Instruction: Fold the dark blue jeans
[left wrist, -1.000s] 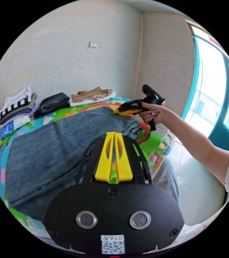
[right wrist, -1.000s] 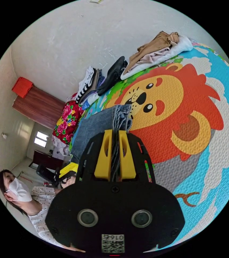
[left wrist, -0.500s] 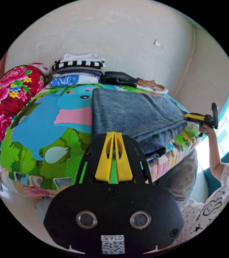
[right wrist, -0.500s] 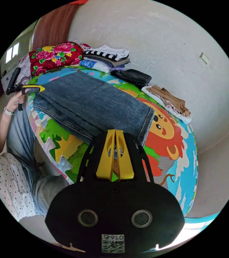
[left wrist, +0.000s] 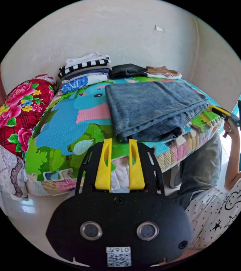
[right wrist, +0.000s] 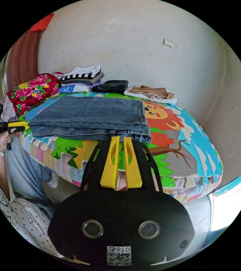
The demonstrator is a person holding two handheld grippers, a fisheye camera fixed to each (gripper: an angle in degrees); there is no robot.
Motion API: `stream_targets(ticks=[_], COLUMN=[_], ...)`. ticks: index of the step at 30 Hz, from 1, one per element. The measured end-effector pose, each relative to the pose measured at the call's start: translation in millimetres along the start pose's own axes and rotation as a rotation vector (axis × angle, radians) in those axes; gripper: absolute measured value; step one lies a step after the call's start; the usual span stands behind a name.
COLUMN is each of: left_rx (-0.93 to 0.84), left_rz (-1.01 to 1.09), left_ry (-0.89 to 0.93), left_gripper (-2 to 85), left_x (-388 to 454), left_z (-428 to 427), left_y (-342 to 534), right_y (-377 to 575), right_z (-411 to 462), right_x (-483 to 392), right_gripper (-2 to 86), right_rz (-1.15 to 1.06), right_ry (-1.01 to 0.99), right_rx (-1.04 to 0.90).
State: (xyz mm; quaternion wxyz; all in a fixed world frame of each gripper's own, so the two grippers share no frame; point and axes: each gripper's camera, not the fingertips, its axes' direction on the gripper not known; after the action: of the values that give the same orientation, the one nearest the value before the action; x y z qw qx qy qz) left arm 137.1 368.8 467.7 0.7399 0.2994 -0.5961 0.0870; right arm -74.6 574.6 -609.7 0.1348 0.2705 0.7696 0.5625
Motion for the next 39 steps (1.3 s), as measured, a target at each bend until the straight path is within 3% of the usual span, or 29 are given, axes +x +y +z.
stream_targets(ticks=[5,18,23,30,34,39], left_rx=[0.065,0.063,0.070,0.077,0.194,0.242], left_rz=[0.034,-0.010,-0.070,-0.233,-0.510,-0.643], left_ry=[-0.146,-0.045,-0.036,0.099,0.410,0.559], left_gripper=[8.9,0.7,-0.2,0.4,4.2,7.4], left_x=[19.6,2.7,-11.8,-60.6,-119.3,-158.1], left_z=[7.4,60.2,76.3,107.4,121.7,147.9], left_y=[7.4,47.0,59.3,84.5,124.8,154.8], right_y=[15.6,0.3,-30.7,-43.8,-41.7,-42.0], right_z=[-29.8,-106.5,-97.7,-112.3,-128.4,-150.9], right_x=[-9.2,-21.7,-41.1,-43.6,-38.7,-45.1], right_gripper=[0.4,0.0,-0.4,-0.5,-0.5,-0.4], right_rz=[0.044,0.025,-0.001,-0.103,-0.076,-0.018], right_ry=[0.006,0.097,0.102,0.072,0.038,0.064], right_rx=[0.031,0.144,0.074,-0.029,0.012,0.052])
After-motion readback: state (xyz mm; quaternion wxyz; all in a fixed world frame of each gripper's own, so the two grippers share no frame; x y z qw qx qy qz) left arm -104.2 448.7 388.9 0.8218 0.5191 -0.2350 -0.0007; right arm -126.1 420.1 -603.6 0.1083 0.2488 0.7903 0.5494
